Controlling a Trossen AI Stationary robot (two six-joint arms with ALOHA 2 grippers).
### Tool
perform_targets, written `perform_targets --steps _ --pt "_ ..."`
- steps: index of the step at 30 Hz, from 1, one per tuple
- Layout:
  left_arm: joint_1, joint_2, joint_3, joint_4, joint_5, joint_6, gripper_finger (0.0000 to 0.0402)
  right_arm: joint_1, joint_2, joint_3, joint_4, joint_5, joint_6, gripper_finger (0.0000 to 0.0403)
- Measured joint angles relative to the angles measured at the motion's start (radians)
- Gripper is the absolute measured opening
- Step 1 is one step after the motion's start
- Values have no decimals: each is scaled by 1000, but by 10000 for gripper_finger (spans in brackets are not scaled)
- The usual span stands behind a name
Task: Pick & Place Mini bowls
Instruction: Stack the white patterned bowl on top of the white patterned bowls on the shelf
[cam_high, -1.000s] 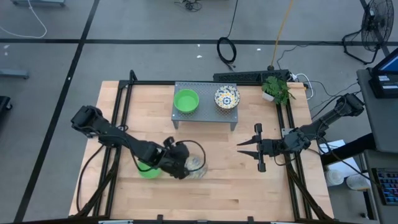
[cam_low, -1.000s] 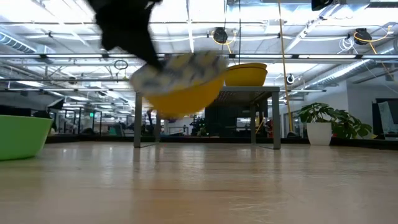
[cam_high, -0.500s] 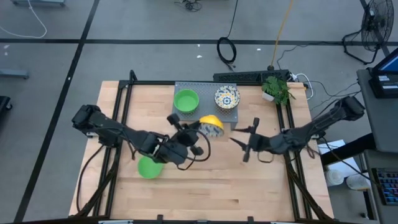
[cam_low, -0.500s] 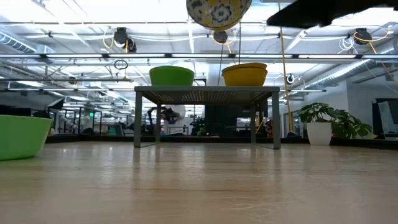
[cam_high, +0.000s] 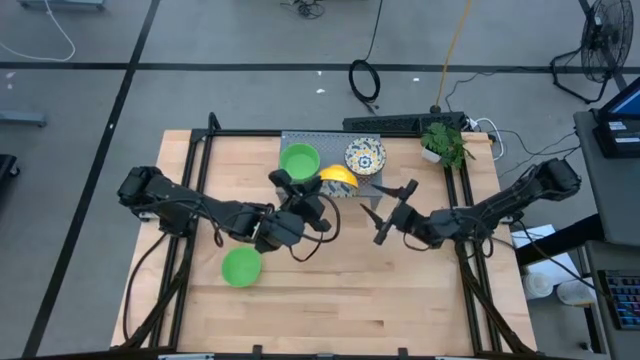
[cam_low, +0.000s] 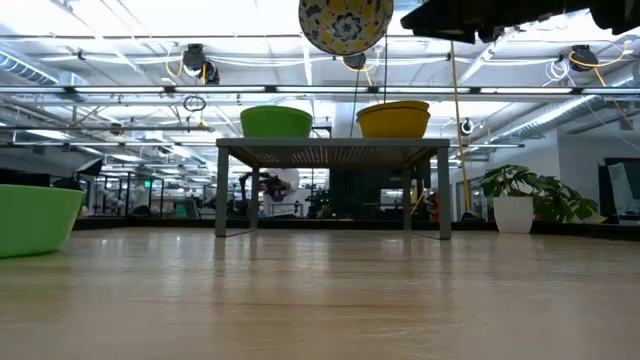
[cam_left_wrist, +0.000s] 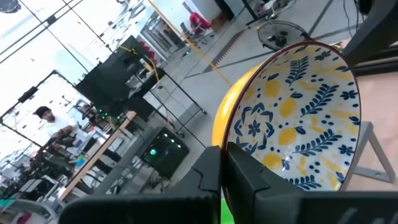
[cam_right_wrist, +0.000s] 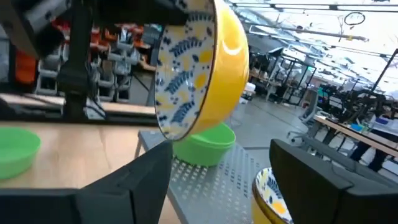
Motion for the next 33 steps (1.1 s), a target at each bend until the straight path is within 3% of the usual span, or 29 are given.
perform_targets --steps 9,12,21,27,33 --pt "11 0 0 41 2 56 7 -11 4 0 122 -25 -42 252" --pt "11 0 0 59 24 66 7 -27 5 0 123 -84 -18 252" --pt "16 0 0 60 31 77 6 -87 19 9 124 -90 17 251" --pt "25 0 0 60 32 72 6 -125 40 33 125 -189 58 251" --pt "27 0 0 60 31 73 6 -153 82 75 115 -185 61 247"
